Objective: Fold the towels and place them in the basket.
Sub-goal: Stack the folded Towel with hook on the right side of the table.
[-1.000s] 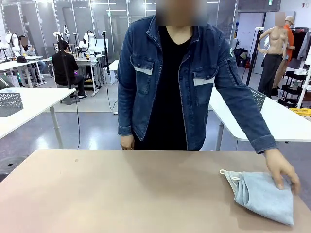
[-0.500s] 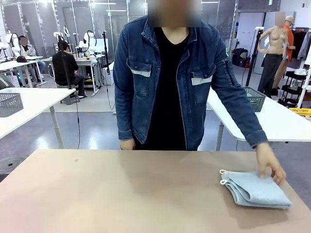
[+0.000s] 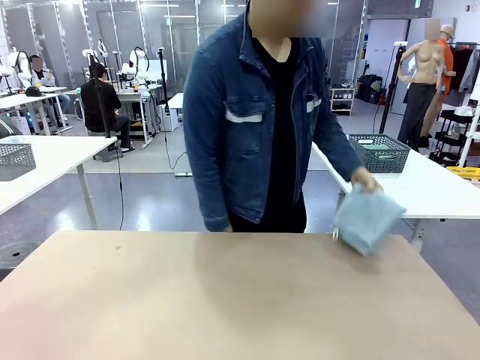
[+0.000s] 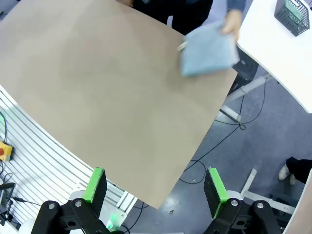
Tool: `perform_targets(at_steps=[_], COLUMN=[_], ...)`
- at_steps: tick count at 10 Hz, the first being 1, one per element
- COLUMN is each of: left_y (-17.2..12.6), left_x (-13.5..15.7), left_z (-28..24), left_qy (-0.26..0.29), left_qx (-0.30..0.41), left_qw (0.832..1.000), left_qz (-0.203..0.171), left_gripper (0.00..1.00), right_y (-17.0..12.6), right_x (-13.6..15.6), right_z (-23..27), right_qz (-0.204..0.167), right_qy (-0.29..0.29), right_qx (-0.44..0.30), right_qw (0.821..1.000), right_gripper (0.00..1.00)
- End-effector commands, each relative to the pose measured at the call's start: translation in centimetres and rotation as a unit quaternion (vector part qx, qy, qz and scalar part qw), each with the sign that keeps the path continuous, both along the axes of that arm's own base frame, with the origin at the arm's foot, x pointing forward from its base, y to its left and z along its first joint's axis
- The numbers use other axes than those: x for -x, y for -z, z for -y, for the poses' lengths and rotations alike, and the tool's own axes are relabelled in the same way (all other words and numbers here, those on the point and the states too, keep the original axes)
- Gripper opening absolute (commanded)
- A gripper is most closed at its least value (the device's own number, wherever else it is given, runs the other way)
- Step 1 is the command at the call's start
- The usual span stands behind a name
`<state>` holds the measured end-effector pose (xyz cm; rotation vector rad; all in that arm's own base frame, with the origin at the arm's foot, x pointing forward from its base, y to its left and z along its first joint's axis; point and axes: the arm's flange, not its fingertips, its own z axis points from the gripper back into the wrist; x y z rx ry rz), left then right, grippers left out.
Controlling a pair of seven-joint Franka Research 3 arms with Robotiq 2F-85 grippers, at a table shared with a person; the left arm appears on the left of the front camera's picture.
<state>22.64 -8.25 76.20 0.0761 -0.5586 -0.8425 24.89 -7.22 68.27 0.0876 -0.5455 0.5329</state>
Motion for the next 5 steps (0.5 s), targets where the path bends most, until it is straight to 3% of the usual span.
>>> perform_targets(at_steps=[1, 5], left_y=[-0.03, -0.03], left_x=[0.04, 0.04], left_z=[-0.04, -0.04], left_qy=[0.0, 0.0], left_qx=[-0.005, -0.005], left_qw=[1.0, 1.0], left_qz=[0.002, 0.002], left_gripper=[0.95, 0.95], right_y=[-0.17, -0.17], right_x=[-0.13, -0.13], right_z=[0.11, 0.11], right_qz=[0.0, 0.0], right_qy=[0.002, 0.002], right_qx=[0.002, 0.002], right_qw=[1.0, 1.0], right_gripper=[1.0, 1.0])
